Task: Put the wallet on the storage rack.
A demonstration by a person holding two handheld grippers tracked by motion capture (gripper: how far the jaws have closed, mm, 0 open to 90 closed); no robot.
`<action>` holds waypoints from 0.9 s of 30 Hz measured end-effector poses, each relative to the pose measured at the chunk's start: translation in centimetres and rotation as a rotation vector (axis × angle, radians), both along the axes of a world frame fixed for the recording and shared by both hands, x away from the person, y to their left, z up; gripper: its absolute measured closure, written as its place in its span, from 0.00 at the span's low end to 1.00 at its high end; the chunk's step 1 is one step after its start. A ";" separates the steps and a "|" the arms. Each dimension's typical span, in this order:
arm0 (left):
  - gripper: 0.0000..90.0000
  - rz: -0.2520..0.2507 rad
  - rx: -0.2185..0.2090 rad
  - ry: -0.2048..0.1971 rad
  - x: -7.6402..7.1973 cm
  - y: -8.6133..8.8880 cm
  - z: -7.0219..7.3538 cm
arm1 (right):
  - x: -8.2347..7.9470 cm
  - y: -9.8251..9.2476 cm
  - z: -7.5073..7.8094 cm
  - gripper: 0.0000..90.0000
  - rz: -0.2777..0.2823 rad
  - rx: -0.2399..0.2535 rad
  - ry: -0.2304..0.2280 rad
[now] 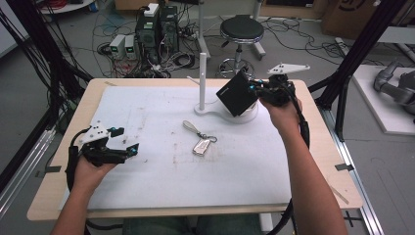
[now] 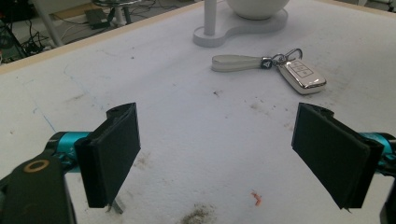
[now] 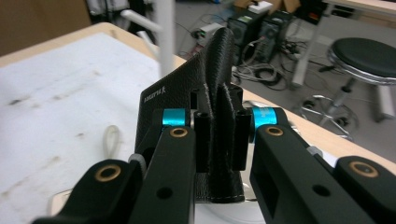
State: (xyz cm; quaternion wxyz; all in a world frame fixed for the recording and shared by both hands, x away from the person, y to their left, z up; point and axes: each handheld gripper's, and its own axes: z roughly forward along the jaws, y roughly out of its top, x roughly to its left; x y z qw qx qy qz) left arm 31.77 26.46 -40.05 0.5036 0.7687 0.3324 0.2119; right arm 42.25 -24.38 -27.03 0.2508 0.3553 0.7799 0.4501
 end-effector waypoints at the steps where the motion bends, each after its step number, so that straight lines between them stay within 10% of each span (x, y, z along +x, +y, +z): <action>1: 0.17 0.003 -0.003 -0.001 -0.1 0.0 0.0 | 0.2 -0.2 0.1 0.94 -0.008 0.000 -0.003; 27: 0.17 0.013 0.000 0.011 -0.2 0.7 -0.4 | 5.6 -0.9 -1.5 0.94 -0.122 -0.087 0.001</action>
